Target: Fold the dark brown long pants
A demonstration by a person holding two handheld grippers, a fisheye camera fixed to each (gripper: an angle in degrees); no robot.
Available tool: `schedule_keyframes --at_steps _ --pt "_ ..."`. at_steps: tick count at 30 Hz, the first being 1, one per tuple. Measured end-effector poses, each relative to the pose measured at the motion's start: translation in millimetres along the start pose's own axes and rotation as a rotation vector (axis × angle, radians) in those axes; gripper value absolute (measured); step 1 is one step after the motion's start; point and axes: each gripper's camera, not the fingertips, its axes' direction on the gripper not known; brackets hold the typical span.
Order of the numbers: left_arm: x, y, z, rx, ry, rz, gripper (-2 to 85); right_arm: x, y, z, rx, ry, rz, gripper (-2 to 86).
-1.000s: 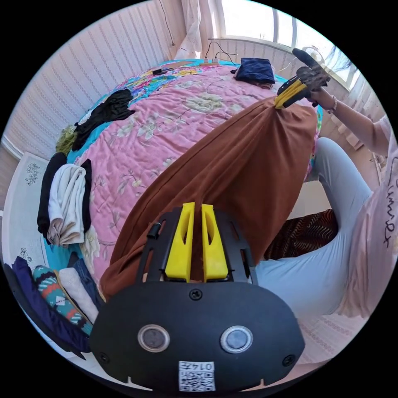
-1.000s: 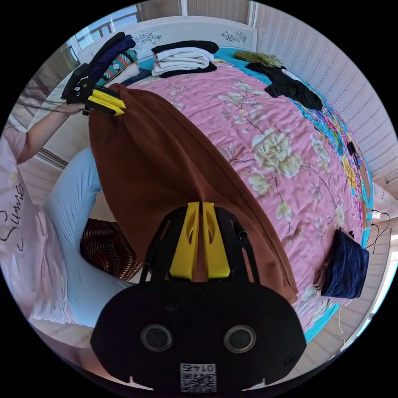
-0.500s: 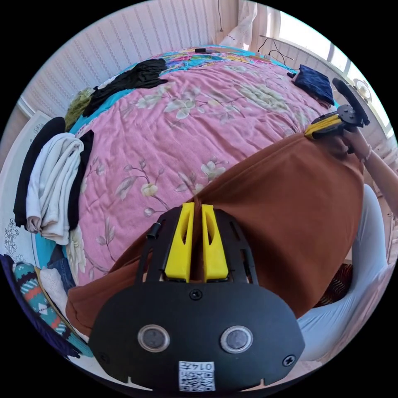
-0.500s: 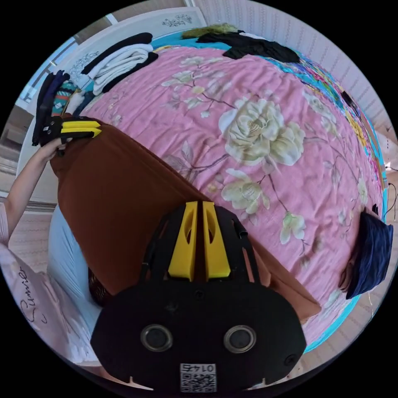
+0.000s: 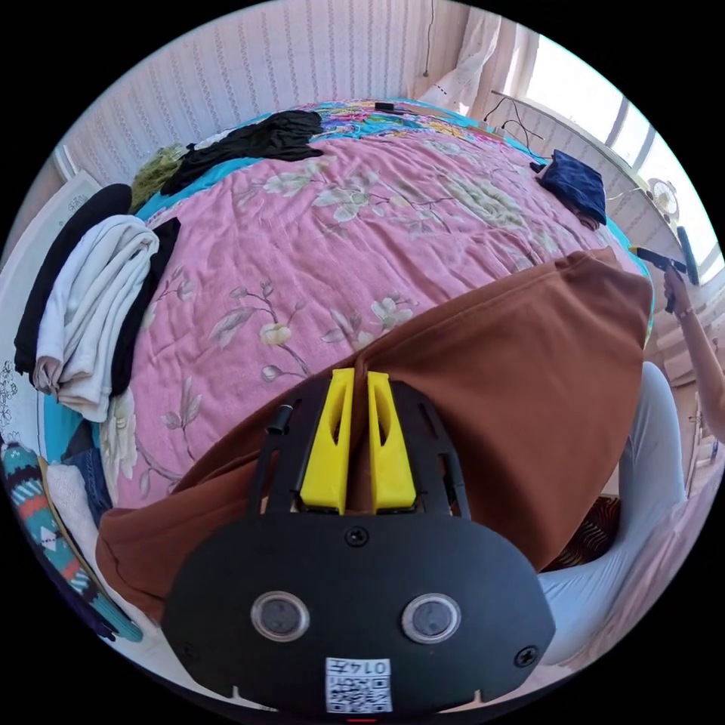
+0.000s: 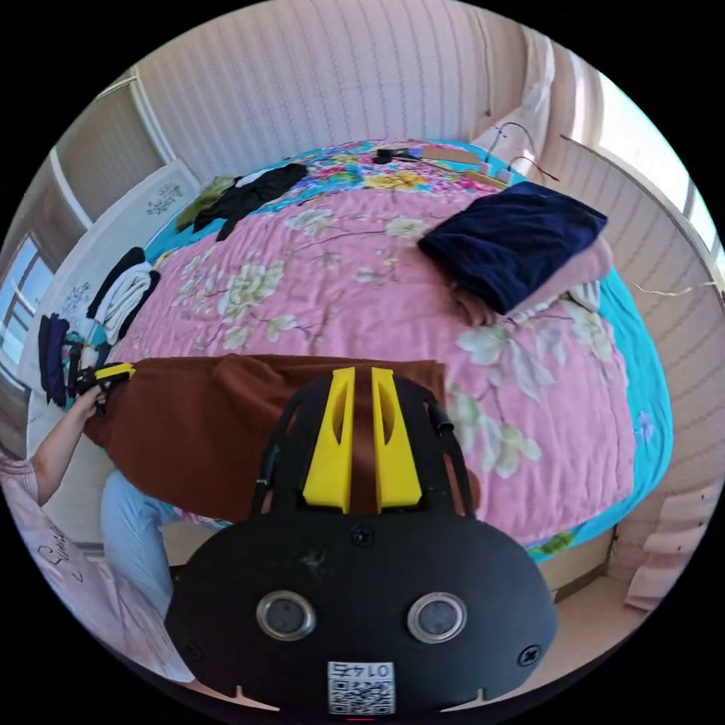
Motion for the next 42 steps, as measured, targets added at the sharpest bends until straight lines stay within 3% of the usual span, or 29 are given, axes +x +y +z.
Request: schedule_keyframes --at_steps 4,8,18,22,29,32,37,40,42 --pt "1.8 0.3 4.1 -0.012 -0.026 0.005 3.8 57.0 2.9 47.7 -0.151 -0.090 0.085 9.7" --pt "1.5 0.0 8.0 -0.028 -0.033 0.016 3.7 63.2 16.0 57.3 -0.180 -0.073 0.034 7.0" --pt "7.7 8.3 5.3 -0.012 -0.064 0.071 3.4 100.0 63.7 -27.3 -0.006 -0.235 0.008 1.2" --pt "9.1 23.2 -32.2 0.084 -0.020 0.116 2.5 107.0 90.8 -92.6 0.091 -0.343 -0.001 0.9" --pt "15.8 35.4 -91.6 0.200 0.008 0.173 1.8 115.2 112.5 -172.4 0.123 -0.324 0.028 0.7" --pt "15.3 17.9 -66.8 0.141 -0.017 0.143 1.8 128.3 73.5 -143.5 0.073 -0.364 0.054 0.7" --pt "17.1 -10.9 8.4 -0.045 -0.048 0.091 2.4 137.1 -17.9 1.5 -0.148 -0.328 0.161 0.8" --pt "25.2 -18.5 37.9 -0.102 -0.105 0.112 3.3 127.2 -42.2 75.9 -0.297 -0.200 0.205 0.8" --pt "29.7 -19.9 47.0 -0.126 -0.120 0.126 4.0 123.3 -46.9 94.8 -0.294 -0.200 0.247 0.9"
